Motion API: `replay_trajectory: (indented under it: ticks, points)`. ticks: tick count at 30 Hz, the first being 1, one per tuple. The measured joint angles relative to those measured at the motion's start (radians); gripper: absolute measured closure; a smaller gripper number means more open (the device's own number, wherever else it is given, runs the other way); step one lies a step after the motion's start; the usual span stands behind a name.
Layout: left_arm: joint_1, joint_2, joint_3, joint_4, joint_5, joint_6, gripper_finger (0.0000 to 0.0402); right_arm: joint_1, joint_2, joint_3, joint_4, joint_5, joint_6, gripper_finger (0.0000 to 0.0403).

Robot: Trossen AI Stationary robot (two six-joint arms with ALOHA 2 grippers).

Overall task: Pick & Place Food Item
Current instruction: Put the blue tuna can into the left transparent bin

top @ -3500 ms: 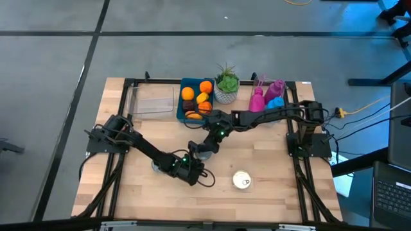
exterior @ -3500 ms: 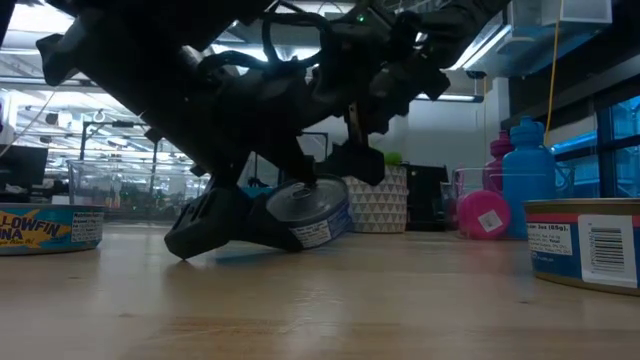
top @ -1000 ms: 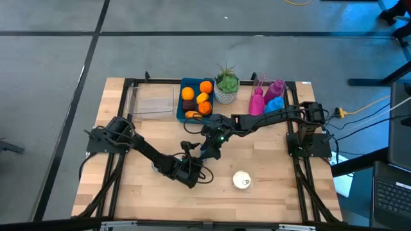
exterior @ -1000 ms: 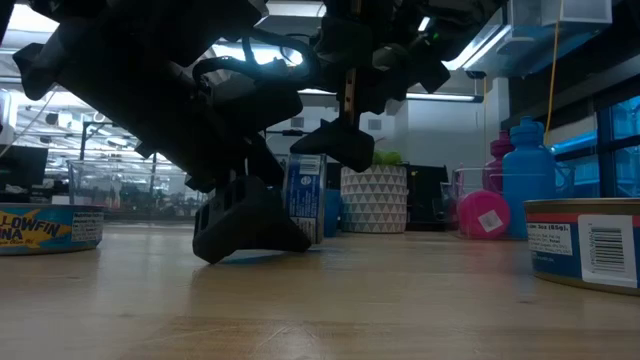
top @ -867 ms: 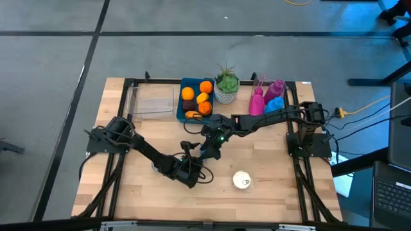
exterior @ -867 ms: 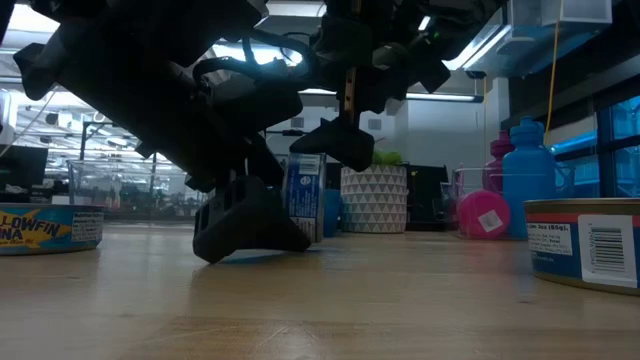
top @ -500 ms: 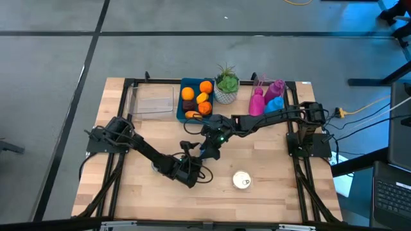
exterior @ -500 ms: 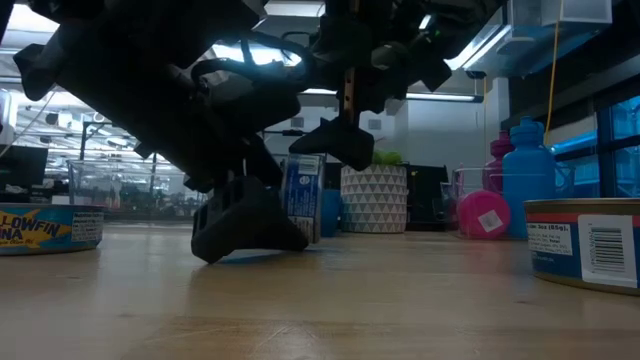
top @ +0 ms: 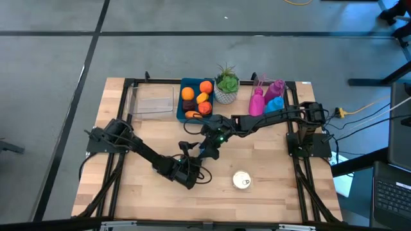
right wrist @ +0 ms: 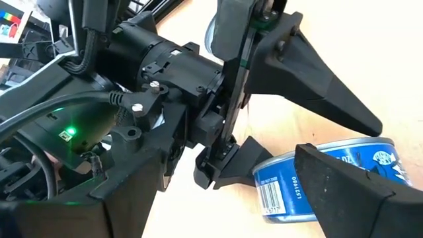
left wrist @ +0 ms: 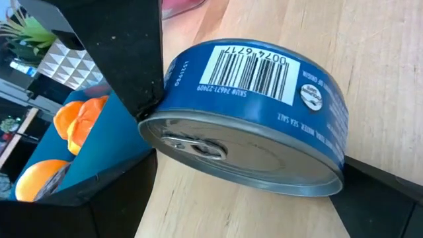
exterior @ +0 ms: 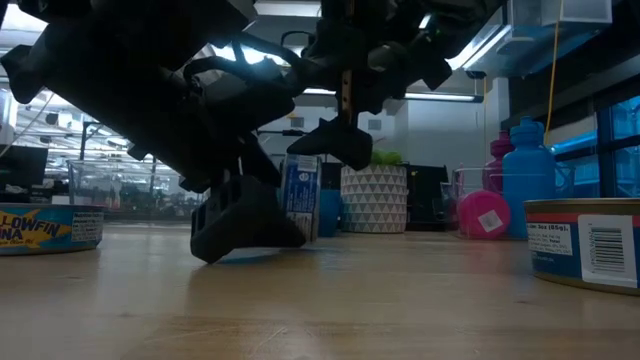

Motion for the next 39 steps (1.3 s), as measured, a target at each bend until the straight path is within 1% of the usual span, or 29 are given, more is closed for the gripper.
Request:
replay_trajectory:
  ticks: [4,20,39]
  points:
    - [-0.007,0.0,0.0,-0.002,0.047,-0.027,0.0002,-0.001,0.0,0.0,-0.005,0.004,-0.001,0.0062]
    - [-0.041,0.001,0.0,0.003,0.078,-0.108,0.0002,-0.007,0.001,0.0,-0.024,0.049,-0.022,0.0062]
    - [-0.081,0.001,0.0,0.002,0.059,-0.173,0.0002,-0.03,0.004,-0.002,-0.002,0.07,-0.025,0.0062]
